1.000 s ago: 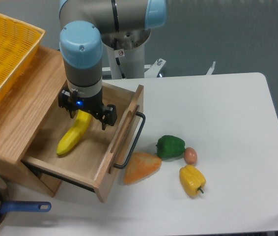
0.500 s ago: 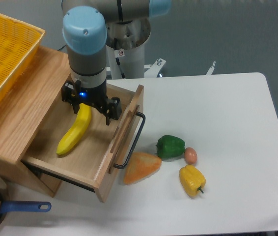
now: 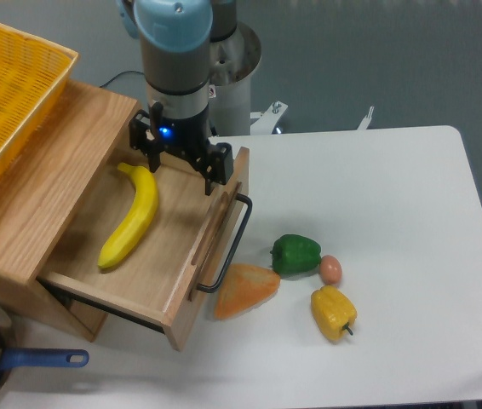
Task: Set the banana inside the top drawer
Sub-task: 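Raise the open gripper up out of the drawer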
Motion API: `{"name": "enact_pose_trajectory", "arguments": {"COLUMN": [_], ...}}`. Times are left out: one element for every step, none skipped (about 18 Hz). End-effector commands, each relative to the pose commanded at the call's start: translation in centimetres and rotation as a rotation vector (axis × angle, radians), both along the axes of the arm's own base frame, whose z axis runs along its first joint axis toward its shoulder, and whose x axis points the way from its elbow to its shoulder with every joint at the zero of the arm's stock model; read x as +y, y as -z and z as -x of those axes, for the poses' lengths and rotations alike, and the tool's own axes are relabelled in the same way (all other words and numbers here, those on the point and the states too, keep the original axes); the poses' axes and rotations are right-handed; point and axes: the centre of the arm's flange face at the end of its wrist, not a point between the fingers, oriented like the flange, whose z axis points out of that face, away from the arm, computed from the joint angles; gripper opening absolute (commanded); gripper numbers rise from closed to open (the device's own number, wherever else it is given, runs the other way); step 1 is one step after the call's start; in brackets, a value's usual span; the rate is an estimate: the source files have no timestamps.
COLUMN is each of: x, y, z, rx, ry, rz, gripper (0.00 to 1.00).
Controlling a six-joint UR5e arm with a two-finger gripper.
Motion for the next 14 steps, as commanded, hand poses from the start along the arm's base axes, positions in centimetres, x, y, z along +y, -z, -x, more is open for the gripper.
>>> {"name": "enact_pose_trajectory", "arguments": {"x": [-0.5,-1.0,-1.3,-1.8,-2.3,-3.0,-3.4,-3.7,-4.2,-4.6,-5.0,-5.4,-5.8,-6.3], "y": [0.1,0.1,0.1,-0.2,-0.1,-0.4,-0.4,-0.4,-0.5,-0.6,-0.5,-0.5,-0.5,-0.6], "z": [0.4,0.8,0.8,0.7,1.0,1.4,1.7,2.1,2.6,2.9,3.2,3.6,3.9,4.2], "rx": [0.001,0.003,0.005,0.010,0.009,0.014,0.016,0.020,0.027,0.027,0.023,0.024,0.031,0.032], "ry": [0.003,0.007,0.018,0.031,0.040,0.044,0.051,0.055,0.055,0.059,0.068,0.083,0.098,0.103], "rz": [0.001,0.003,0.007,0.012,0.021,0.026,0.031,0.041,0.046,0.049,0.061,0.073,0.079,0.084], "gripper": [1.00,1.00,1.00,1.00,1.00,1.00,1.00,1.00,1.00,1.00,1.00,1.00,1.00,1.00]}}
